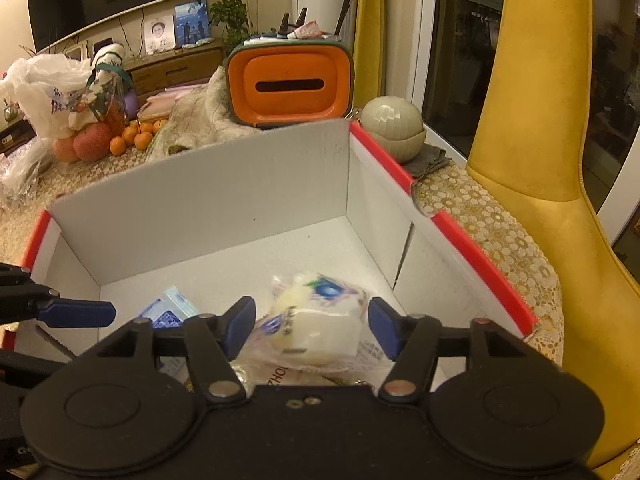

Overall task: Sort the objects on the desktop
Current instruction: 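Carry both items to the red box and release them inside, then move both open tools back over the table items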

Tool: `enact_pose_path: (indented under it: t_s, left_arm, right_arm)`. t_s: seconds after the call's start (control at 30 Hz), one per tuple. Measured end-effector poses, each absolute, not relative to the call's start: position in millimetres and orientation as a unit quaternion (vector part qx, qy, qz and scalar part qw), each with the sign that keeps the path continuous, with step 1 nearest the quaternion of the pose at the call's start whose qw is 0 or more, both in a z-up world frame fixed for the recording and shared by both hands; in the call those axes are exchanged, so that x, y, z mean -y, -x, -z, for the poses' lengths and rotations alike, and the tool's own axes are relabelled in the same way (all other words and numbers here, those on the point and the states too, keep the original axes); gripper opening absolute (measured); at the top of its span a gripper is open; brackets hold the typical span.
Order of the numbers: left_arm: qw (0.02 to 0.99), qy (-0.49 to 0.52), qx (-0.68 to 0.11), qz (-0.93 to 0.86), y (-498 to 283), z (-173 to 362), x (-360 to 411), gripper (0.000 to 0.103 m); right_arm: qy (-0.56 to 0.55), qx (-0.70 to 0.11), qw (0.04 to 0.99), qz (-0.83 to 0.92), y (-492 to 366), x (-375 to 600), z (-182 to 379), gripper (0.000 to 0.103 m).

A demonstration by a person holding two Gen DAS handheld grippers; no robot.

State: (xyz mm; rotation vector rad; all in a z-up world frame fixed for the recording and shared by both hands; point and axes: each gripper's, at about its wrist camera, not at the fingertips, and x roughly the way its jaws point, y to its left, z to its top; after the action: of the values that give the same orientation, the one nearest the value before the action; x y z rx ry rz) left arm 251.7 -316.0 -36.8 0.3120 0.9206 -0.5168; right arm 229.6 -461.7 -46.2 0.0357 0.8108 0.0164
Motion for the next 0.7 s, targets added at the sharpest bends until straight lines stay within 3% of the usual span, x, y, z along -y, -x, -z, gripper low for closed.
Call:
enact_pose_path:
  t_s: [0.1, 0.7]
  left_arm:
    - [0.856, -0.134, -0.433, 0.248, -246.3, 30.2, 311.6, 0.055]
    - [0.883, -0.084, -0.391, 0.244, -196.1, -21.8, 250.9, 0.055]
  right_arm:
    - [-0.017, -0.391, 0.92, -0.009, -226.2, 461.2, 40.9, 0.062]
    - [0.007, -0.358, 0.933, -0.031, -188.5, 419.4, -11.4, 0.062]
